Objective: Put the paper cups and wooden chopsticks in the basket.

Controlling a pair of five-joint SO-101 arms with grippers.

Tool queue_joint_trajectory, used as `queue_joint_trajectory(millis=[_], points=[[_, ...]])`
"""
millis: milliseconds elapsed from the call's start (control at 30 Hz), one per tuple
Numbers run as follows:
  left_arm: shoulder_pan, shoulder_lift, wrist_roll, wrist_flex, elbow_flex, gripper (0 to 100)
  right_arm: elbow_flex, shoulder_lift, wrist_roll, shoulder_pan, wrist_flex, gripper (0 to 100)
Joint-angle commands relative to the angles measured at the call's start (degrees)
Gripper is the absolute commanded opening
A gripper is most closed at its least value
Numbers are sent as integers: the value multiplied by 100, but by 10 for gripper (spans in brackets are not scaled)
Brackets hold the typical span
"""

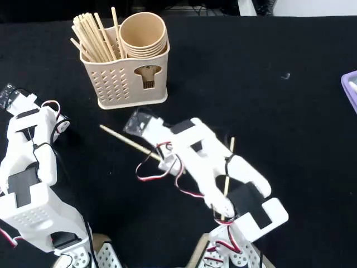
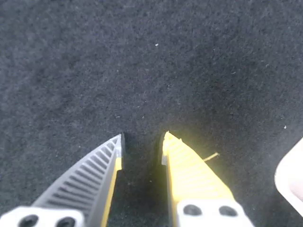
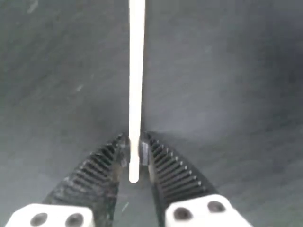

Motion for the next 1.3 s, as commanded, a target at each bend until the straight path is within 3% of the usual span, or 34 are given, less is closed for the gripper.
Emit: queue_joint_trajectory(millis=[0,100,333,400,500,567,633,833,933,1267], points=[[145,0,53,-70,-57,152,4,-646,79,-97,1002,11],[145,0,53,-70,-57,152,312,-1288,105,211,1433,11],[145,0,53,-70,-57,152,1376,-3046,1178,1635,1574,15],[145,0,53,-70,-57,152,1631,-3495,1442,2075,1574,60],[145,0,53,-70,-57,152,2000,-4048,1705,2400,1530,214],[145,0,53,-70,-57,152,2176,-4321,1723,2338,1521,301],[145,0,53,-70,-57,152,2246,-4497,1662,2040,1503,324],[145,0,53,-70,-57,152,2246,-3890,-70,281,-79,225],[127,0,53,-70,-31,152,1921,-3011,-413,-273,-809,210],[119,0,53,-62,-31,152,268,-92,-167,273,-1073,225]])
